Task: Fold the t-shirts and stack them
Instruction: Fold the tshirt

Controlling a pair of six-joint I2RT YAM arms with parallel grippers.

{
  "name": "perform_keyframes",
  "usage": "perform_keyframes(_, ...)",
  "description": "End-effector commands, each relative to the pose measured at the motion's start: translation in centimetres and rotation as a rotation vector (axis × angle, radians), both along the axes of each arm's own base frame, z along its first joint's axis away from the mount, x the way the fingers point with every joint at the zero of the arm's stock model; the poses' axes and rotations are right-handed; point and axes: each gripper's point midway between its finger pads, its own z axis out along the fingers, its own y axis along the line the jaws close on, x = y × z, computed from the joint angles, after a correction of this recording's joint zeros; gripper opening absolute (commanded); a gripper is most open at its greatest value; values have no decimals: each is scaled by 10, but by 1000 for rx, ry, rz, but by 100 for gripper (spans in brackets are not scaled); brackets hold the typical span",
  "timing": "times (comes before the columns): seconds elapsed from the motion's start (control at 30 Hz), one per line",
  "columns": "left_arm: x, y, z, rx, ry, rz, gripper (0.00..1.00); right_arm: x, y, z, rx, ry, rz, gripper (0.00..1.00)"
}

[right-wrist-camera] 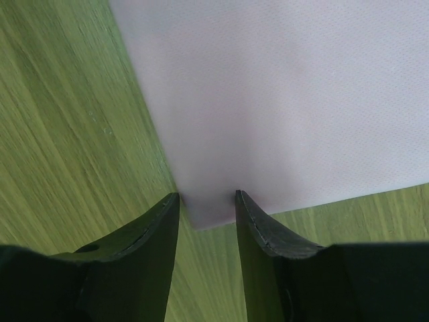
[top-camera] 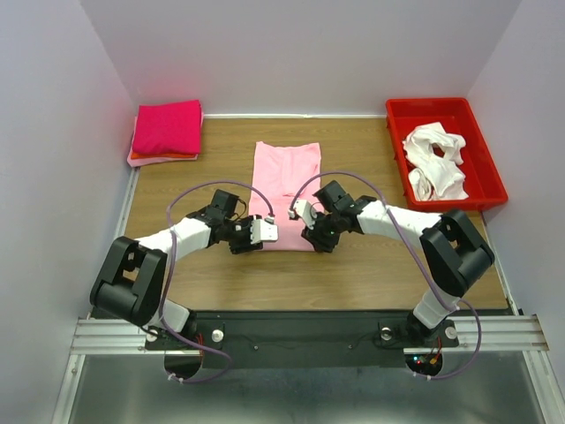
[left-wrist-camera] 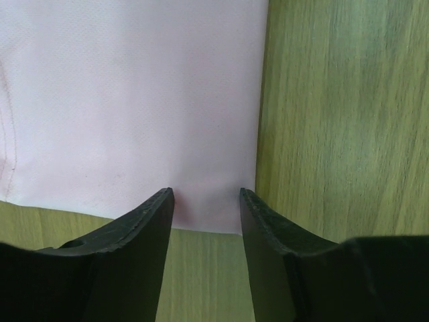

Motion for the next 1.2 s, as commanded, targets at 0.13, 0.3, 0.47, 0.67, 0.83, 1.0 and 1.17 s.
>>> perform_keyframes(0.13, -3, -3, 4, 10, 8, -30, 50, 0, 13, 17, 34, -77, 35, 46)
perform_keyframes(0.3, -12, -2, 10, 17, 19, -42, 50, -8, 9, 9, 15, -69, 53, 48)
perform_keyframes(0.47, -18, -2, 8, 19, 40, -53, 50, -9, 2, -3, -26, -78, 67, 49)
perform_keyframes(0.67, -28, 2, -1, 34, 70, -63, 52, -8, -2, -14, -46, -88, 69, 47)
perform_keyframes(0.83, -27, 2, -5, 44, 92, -51, 49, -3, -3, -15, -56, -108, 68, 32)
perform_keyframes(1.0, -23, 4, -10, 72, 119, -38, 27, 2, -3, -13, -64, -122, 52, 6)
perform_keyframes(1.17, -19, 1, 5, 47, 86, -23, 2, 7, 3, 6, -21, -142, 23, 1)
